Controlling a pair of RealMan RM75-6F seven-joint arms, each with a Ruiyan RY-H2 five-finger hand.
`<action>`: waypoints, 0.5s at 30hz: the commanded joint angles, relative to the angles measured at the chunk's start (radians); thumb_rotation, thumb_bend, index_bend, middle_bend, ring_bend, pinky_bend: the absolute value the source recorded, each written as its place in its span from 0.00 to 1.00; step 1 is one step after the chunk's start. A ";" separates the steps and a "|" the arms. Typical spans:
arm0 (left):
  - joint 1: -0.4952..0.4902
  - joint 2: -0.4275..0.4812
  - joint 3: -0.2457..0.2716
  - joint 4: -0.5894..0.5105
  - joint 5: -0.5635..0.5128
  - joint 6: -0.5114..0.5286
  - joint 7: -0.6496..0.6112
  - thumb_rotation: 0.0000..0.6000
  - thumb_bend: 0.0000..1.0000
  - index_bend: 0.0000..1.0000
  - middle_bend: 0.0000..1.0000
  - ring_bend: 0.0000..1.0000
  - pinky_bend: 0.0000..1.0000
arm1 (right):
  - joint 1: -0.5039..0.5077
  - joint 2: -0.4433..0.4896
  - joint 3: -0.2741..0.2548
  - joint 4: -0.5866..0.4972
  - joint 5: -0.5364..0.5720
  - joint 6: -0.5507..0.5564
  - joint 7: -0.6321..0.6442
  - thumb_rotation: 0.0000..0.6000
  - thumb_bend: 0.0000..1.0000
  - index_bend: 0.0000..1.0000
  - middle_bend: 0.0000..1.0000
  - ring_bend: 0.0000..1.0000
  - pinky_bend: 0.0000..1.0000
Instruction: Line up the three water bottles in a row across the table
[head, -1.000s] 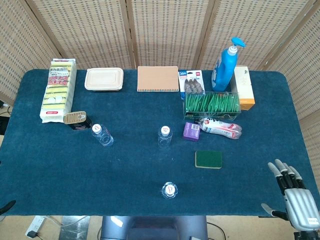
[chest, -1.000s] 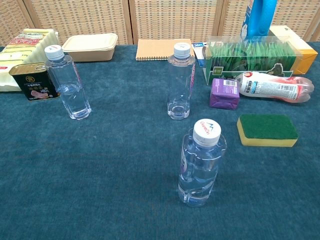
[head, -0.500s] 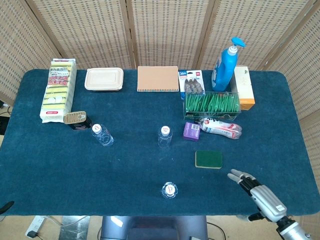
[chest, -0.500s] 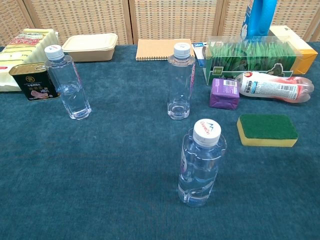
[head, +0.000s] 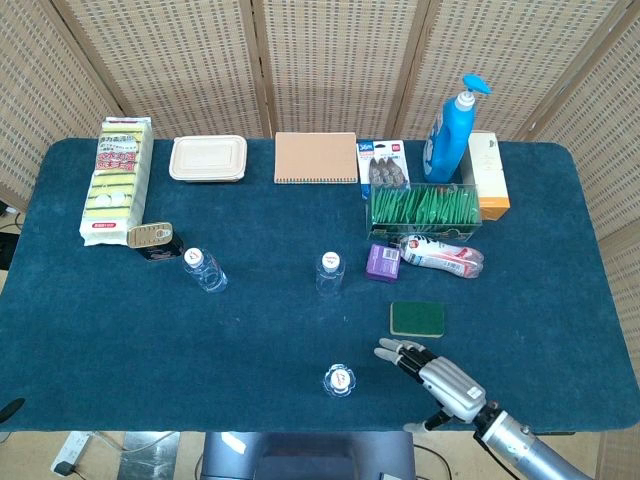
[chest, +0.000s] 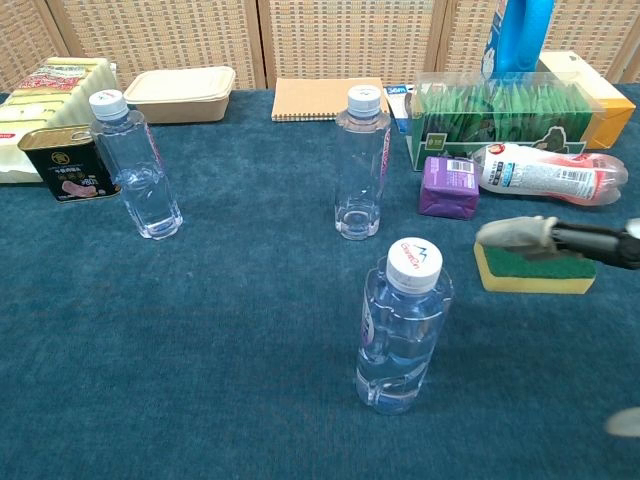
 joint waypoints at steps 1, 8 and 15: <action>0.001 0.000 -0.002 0.004 -0.006 -0.001 -0.009 1.00 0.12 0.00 0.00 0.00 0.00 | 0.043 -0.045 0.025 -0.028 0.057 -0.058 0.003 1.00 0.00 0.01 0.00 0.00 0.06; -0.003 0.002 -0.003 0.006 -0.006 -0.008 -0.017 1.00 0.12 0.00 0.00 0.00 0.00 | 0.106 -0.111 0.040 -0.049 0.138 -0.143 0.047 1.00 0.00 0.01 0.03 0.02 0.06; -0.004 0.005 -0.004 0.010 -0.012 -0.011 -0.036 1.00 0.12 0.00 0.00 0.00 0.00 | 0.149 -0.202 0.059 -0.020 0.192 -0.171 0.107 1.00 0.00 0.05 0.16 0.14 0.19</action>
